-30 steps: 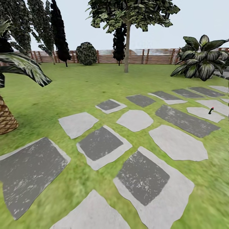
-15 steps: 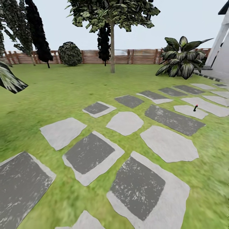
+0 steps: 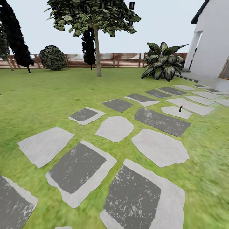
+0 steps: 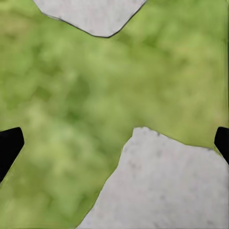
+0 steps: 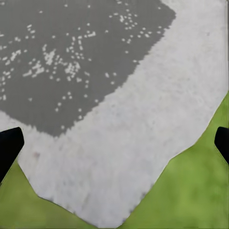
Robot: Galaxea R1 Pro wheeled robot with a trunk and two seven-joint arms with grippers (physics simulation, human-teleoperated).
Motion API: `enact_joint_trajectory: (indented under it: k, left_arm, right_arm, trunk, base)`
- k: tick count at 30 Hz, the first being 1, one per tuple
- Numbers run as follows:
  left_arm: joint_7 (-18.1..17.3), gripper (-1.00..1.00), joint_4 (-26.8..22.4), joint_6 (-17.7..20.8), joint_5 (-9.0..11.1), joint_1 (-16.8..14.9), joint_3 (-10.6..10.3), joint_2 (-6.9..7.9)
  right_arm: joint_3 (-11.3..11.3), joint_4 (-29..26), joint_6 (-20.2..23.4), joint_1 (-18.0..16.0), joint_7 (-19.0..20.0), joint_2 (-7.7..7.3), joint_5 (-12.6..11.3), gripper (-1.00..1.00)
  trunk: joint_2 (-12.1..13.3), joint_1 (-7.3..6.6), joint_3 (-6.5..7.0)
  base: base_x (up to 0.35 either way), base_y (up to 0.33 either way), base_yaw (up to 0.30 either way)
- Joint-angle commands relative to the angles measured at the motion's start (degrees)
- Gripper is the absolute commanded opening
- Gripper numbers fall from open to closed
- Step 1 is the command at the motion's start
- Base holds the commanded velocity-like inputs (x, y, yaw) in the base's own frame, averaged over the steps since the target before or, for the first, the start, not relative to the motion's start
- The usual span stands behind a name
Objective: In the garden, pick up the pesticide atomizer on the floor and spray pesticide onto both trees until each tree trunk is fully covered.
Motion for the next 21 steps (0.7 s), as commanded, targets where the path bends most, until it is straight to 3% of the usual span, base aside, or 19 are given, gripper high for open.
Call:
enact_joint_trajectory:
  k: [1,21]
  left_arm:
    - [0.0,1.0,0.0,0.0,0.0,0.0,0.0,0.0]
    - [0.01,1.0,0.0,0.0,0.0,0.0,0.0,0.0]
  right_arm:
    - [0.0,0.0,0.01,0.0,0.0,0.0,0.0,1.0]
    - [0.03,0.16,0.04,0.0,0.33,0.0,0.18,1.0]
  trunk:
    - [0.0,0.0,0.0]
    - [0.0,0.0,0.0]
  base:
    - [0.335,0.078,-0.209]
    - [0.336,0.073,-0.023]
